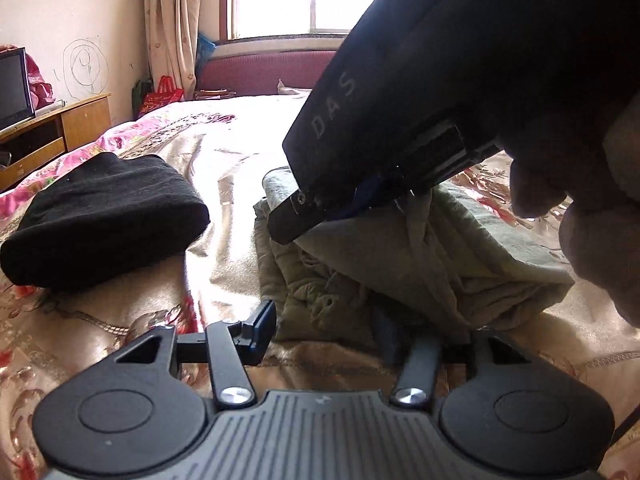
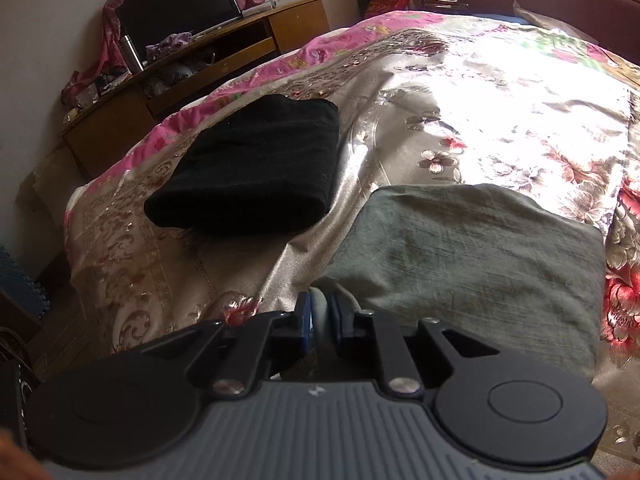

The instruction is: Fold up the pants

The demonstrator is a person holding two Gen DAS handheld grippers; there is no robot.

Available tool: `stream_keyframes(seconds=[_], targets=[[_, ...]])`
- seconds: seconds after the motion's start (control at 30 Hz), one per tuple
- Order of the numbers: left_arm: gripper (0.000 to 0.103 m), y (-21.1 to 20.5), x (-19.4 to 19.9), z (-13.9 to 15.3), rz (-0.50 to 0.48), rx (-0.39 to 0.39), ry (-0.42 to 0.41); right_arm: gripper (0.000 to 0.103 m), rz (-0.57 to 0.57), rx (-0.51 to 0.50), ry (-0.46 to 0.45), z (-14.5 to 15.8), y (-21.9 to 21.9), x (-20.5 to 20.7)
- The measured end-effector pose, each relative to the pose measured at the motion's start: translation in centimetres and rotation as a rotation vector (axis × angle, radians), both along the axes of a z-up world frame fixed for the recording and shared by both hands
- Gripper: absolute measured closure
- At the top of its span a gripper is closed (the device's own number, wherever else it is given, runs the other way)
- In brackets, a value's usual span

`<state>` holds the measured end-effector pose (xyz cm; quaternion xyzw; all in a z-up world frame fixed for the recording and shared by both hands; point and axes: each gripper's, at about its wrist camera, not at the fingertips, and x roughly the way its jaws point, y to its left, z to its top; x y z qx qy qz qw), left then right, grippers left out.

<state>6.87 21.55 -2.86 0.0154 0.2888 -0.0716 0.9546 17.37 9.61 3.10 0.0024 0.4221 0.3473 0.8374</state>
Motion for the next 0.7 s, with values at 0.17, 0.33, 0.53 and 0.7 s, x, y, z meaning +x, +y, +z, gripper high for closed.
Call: stream_keyframes(seconds=[0.17, 0.33, 0.53, 0.7], targets=[[0.035, 1.1, -2.1, 0.6, 0.007, 0.035, 0.017, 0.079, -0.017, 0.082, -0.015, 1.4, -2.3, -1.8], [0.035, 1.4, -3.5, 2.4, 0.007, 0.104, -0.015, 0.079, -0.102, 0.090, -0.098, 2.4, -5.5, -2.7], [0.035, 1.3, -3.0, 5.4, 0.018, 0.118, -0.093, 0.077, -0.127, 0.011, -0.110, 0.0, -5.7, -2.3], [0.035, 1.8, -2.3, 5.9, 0.050, 0.163, -0.079, 0.067, -0.067, 0.156, 0.032, -2.2, -3.9, -1.9]])
